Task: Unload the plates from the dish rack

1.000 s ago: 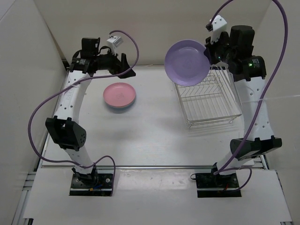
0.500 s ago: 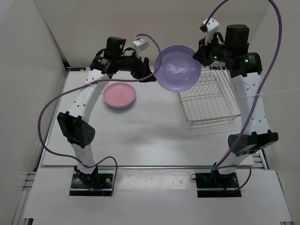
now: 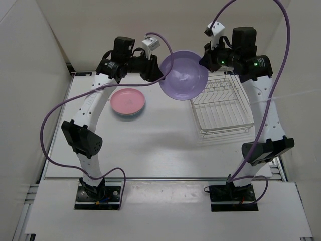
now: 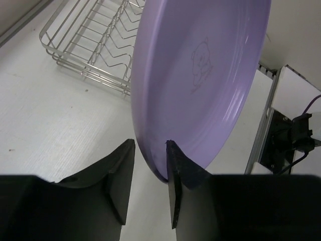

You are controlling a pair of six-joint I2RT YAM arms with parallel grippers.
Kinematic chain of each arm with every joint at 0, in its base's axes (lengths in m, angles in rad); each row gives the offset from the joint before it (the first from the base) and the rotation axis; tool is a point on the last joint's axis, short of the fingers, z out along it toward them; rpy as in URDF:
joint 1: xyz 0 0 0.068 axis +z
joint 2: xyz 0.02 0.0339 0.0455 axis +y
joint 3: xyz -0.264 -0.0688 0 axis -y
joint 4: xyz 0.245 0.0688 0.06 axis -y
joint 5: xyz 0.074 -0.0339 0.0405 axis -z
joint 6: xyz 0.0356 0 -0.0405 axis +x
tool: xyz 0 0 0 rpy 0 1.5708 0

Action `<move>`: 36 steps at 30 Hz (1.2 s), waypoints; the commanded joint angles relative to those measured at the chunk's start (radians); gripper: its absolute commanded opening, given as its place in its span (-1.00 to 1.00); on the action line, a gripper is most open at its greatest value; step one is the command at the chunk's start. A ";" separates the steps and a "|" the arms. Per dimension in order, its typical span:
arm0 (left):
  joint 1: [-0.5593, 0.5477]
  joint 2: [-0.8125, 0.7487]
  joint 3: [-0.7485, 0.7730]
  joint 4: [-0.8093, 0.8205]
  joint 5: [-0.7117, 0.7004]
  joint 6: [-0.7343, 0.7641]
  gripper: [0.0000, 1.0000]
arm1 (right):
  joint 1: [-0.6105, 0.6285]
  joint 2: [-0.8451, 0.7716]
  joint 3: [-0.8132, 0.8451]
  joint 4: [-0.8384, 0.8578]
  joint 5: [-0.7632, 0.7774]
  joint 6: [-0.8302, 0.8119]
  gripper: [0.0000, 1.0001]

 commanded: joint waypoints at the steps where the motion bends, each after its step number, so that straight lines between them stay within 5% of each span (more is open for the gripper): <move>1: -0.004 -0.022 0.029 0.023 -0.030 -0.017 -0.18 | 0.022 0.001 0.058 0.028 -0.013 0.012 -1.00; 5: -0.004 -0.022 0.038 0.023 -0.051 -0.028 -0.29 | 0.022 0.010 0.058 0.028 -0.013 0.012 -1.00; 9: -0.004 -0.022 0.038 0.045 -0.120 -0.051 -0.79 | 0.031 0.001 0.047 0.028 -0.003 0.012 -1.00; 14: -0.004 -0.031 0.028 0.074 -0.226 -0.109 -0.79 | 0.031 0.001 0.027 0.028 0.033 0.012 -1.00; 17: 0.007 -0.054 -0.008 0.074 -0.293 -0.122 -0.79 | 0.031 0.001 0.007 0.028 0.056 0.012 -0.65; 19: 0.016 -0.088 -0.050 0.074 -0.303 -0.131 -0.79 | 0.031 0.001 -0.003 0.037 0.101 0.012 0.26; 25: 0.151 -0.181 -0.246 0.074 -0.289 -0.151 -0.79 | 0.040 0.001 -0.037 0.080 0.257 0.012 0.81; 36: 0.502 -0.109 -0.406 -0.001 -0.258 -0.252 -0.79 | 0.040 -0.028 -0.066 0.103 0.342 0.003 0.86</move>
